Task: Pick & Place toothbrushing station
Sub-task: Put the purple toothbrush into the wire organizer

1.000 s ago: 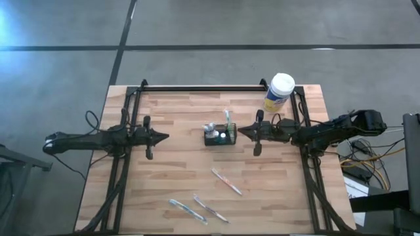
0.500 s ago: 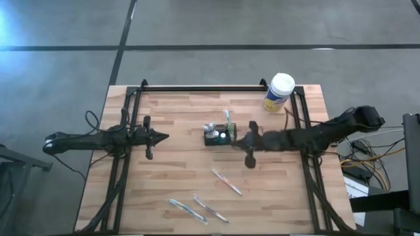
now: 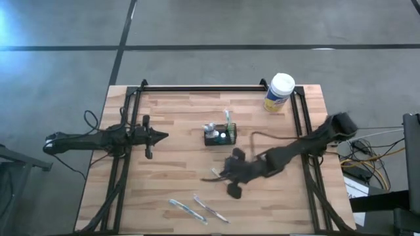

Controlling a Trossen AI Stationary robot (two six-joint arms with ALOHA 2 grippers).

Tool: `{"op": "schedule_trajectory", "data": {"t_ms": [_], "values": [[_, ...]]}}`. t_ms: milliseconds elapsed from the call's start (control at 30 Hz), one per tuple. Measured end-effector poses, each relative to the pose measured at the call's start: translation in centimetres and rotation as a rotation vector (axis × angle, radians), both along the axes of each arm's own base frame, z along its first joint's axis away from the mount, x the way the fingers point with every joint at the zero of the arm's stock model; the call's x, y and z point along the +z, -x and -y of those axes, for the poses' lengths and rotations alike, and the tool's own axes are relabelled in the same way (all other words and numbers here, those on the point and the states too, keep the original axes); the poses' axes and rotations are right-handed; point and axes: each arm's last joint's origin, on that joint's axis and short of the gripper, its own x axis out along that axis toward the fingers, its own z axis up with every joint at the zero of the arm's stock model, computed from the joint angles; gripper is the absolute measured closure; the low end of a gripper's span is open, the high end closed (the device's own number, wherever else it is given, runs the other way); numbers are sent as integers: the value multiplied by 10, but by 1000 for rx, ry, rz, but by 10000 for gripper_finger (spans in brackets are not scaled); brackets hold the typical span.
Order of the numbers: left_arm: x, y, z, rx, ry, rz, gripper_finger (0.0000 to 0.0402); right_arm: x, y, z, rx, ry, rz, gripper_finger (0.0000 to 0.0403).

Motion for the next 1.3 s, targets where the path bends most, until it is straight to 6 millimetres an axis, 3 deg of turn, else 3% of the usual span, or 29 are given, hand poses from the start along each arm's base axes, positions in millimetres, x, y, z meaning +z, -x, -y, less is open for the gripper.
{"op": "schedule_trajectory", "data": {"t_ms": [133, 300, 533, 733, 1067, 1300], "values": [[0, 0, 0, 2, 23, 3, 392, -9, -33, -27, 41, -47, -133, 370], [-1, 0, 0, 6, 67, 3, 391, -21, -71, -62, 83, -16, -244, 307], [-3, 0, 0, 12, 136, -12, 393, -45, -106, -87, 70, -23, -408, 225], [-5, 0, 0, 16, 161, -26, 391, -71, -120, -100, 80, -75, -563, 197], [-4, 0, 0, 17, 165, -24, 390, -95, -127, -104, 74, -57, -615, 196], [-4, 0, 0, 17, 165, -24, 390, -101, -124, -102, 87, -24, -629, 228]]}}
